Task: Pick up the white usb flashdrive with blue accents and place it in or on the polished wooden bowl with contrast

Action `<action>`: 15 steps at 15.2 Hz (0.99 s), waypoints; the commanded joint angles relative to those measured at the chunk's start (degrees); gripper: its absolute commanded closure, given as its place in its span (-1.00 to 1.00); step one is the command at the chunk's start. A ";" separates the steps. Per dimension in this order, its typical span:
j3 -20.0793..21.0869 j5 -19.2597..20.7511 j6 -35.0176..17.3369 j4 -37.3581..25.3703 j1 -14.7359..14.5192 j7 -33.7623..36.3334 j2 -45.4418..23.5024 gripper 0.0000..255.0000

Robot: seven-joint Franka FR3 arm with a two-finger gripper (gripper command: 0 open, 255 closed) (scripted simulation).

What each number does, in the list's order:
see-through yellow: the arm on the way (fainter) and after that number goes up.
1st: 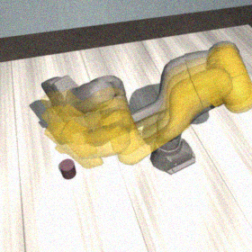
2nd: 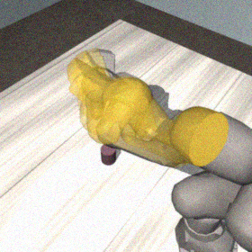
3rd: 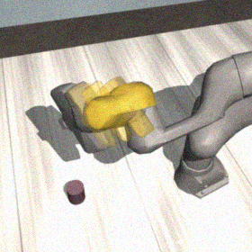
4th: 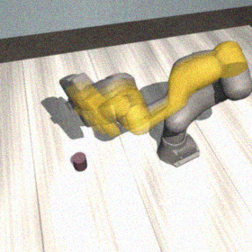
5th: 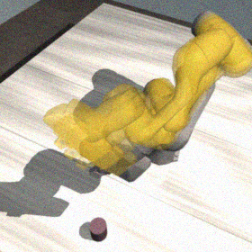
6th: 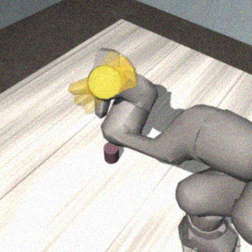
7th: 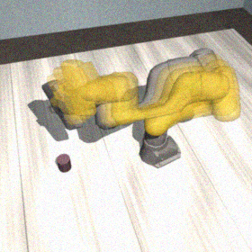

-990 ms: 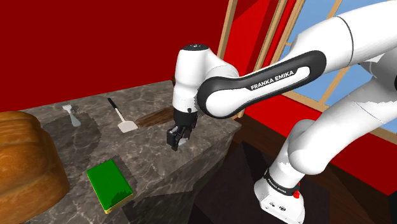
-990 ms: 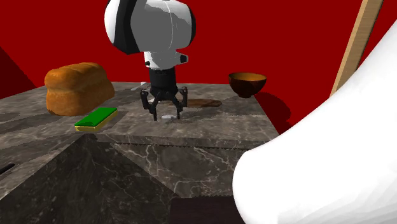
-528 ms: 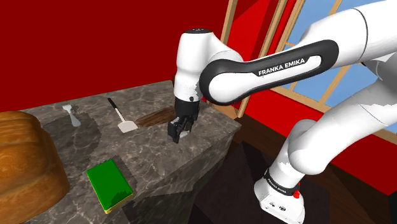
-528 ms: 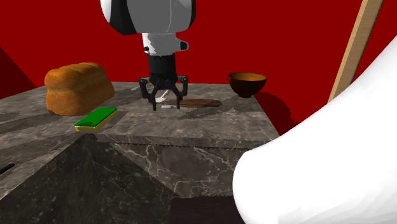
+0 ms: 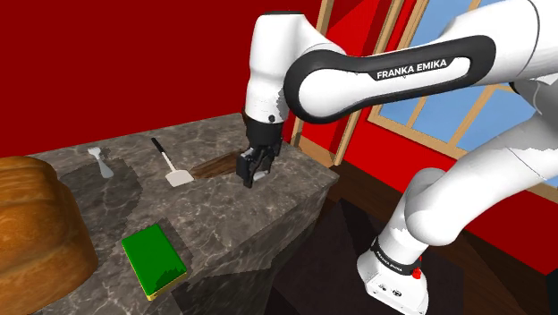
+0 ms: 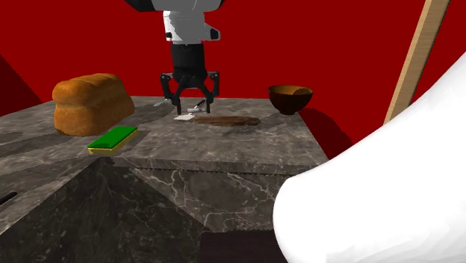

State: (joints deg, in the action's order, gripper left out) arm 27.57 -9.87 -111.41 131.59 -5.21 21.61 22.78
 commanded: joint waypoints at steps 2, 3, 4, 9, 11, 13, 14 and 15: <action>-0.37 0.03 2.31 -1.75 0.01 -0.06 0.54 1.00; -0.49 0.07 3.10 -2.42 0.03 -0.08 0.66 1.00; -0.61 0.11 3.88 -3.10 0.06 -0.09 0.77 1.00; -1.15 0.35 7.76 -6.67 0.22 -0.12 1.09 1.00; -1.34 0.47 9.30 -8.17 0.29 -0.10 1.12 1.00; -2.24 0.97 9.34 -8.49 0.86 -1.34 0.71 1.00; -3.11 1.46 9.21 -8.70 1.43 -2.57 0.24 1.00; -3.94 1.95 9.09 -8.98 2.01 -3.78 -0.29 1.00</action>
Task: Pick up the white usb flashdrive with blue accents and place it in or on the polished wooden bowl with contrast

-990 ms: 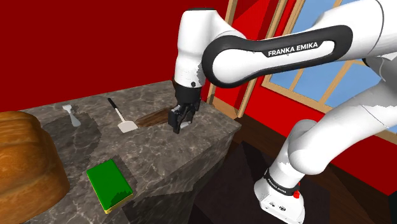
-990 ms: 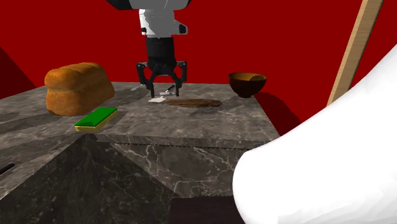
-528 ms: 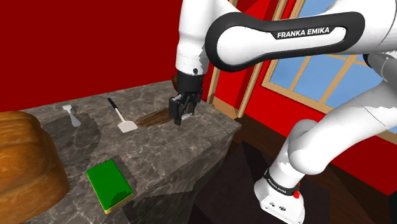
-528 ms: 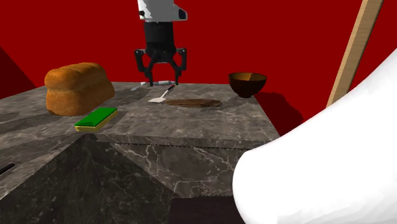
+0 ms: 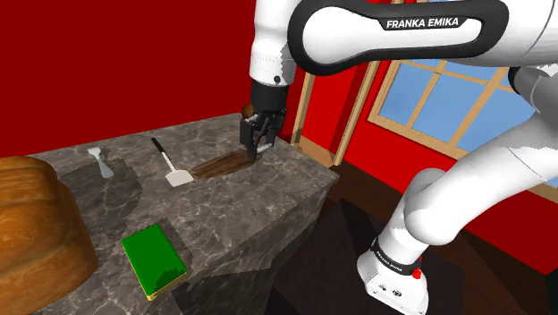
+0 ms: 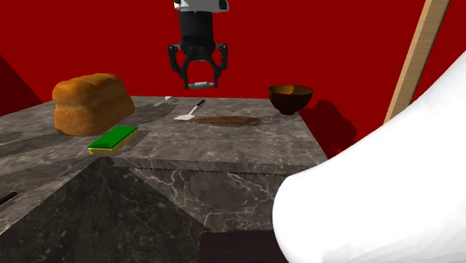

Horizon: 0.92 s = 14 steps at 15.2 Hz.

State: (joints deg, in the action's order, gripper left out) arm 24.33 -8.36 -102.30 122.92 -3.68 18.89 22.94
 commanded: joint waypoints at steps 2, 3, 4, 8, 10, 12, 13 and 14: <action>-2.35 1.44 -0.27 -1.07 1.64 -3.41 -1.67 1.00; -3.14 1.94 -0.39 -1.54 2.22 -4.56 -2.36 1.00; -3.91 2.43 -0.50 -2.08 2.81 -5.69 -3.10 1.00; -6.80 4.34 -0.84 -4.88 5.11 -10.05 -6.56 1.00; -8.15 5.24 -0.92 -6.67 6.20 -12.12 -8.57 1.00; -9.43 6.09 -0.93 -8.74 7.28 -14.13 -10.75 1.00; -10.04 6.48 -0.90 -9.88 7.81 -15.12 -11.90 1.00; -10.63 6.87 -0.85 -11.08 8.33 -16.09 -13.09 1.00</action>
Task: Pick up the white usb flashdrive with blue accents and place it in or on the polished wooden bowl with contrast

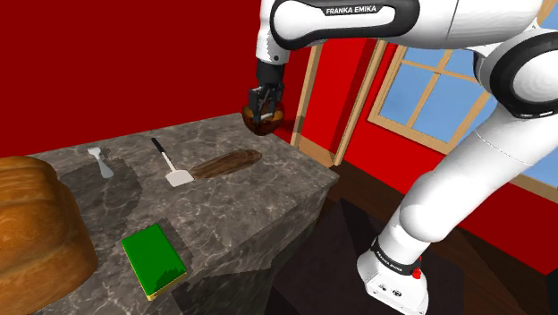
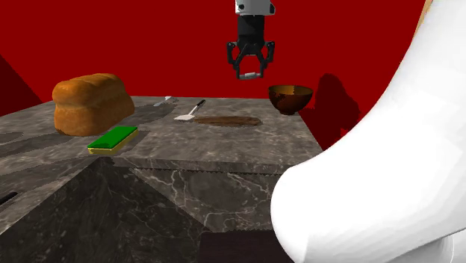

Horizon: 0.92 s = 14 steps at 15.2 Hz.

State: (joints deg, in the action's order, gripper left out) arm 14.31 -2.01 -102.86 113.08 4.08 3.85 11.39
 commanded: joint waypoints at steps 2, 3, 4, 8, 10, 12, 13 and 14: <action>-1.75 1.23 -0.10 -3.87 1.57 -2.94 -4.05 1.00; -2.29 1.57 0.04 -5.29 2.06 -3.87 -5.36 1.00; -2.83 1.88 0.21 -6.79 2.54 -4.79 -6.71 1.00; -4.75 2.96 1.27 -13.61 4.40 -8.33 -12.53 1.00; -5.61 3.40 2.06 -17.56 5.28 -10.03 -15.71 1.00; -6.40 3.77 3.06 -21.94 6.14 -11.69 -19.09 1.00; -6.76 3.94 3.65 -24.31 6.56 -12.50 -20.87 1.00; -7.12 4.09 4.30 -26.82 6.96 -13.31 -22.72 1.00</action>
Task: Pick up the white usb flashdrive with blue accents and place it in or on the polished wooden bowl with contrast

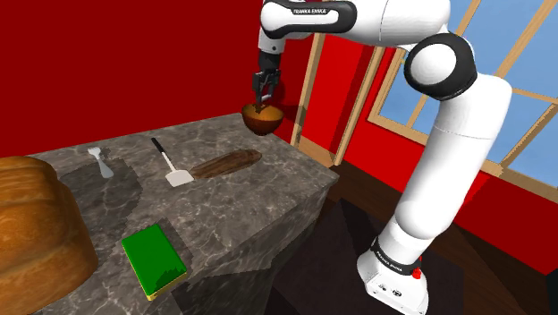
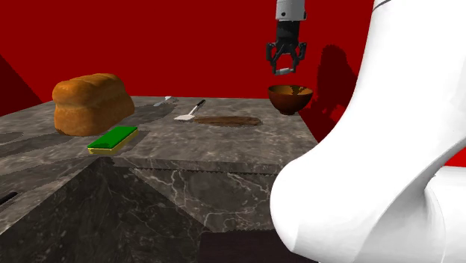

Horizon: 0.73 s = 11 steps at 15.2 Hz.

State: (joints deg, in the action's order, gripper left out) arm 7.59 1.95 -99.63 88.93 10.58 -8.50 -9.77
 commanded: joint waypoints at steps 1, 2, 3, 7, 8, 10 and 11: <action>-0.73 0.28 1.81 -5.32 0.87 -1.75 -3.49 1.00; -1.04 0.41 2.62 -8.15 1.27 -2.52 -5.50 1.00; -1.34 0.53 3.51 -11.10 1.64 -3.27 -7.55 1.00; -1.35 0.50 0.23 -7.38 1.74 -3.24 -7.11 1.00; -1.36 0.50 -0.57 -6.51 1.76 -3.23 -7.04 1.00; -1.37 0.50 -2.15 -4.85 1.80 -3.21 -6.96 1.00; -1.38 0.50 -2.93 -4.05 1.81 -3.19 -6.94 1.00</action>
State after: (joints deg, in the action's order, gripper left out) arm 6.19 2.45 -101.63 83.92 12.41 -11.77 -16.76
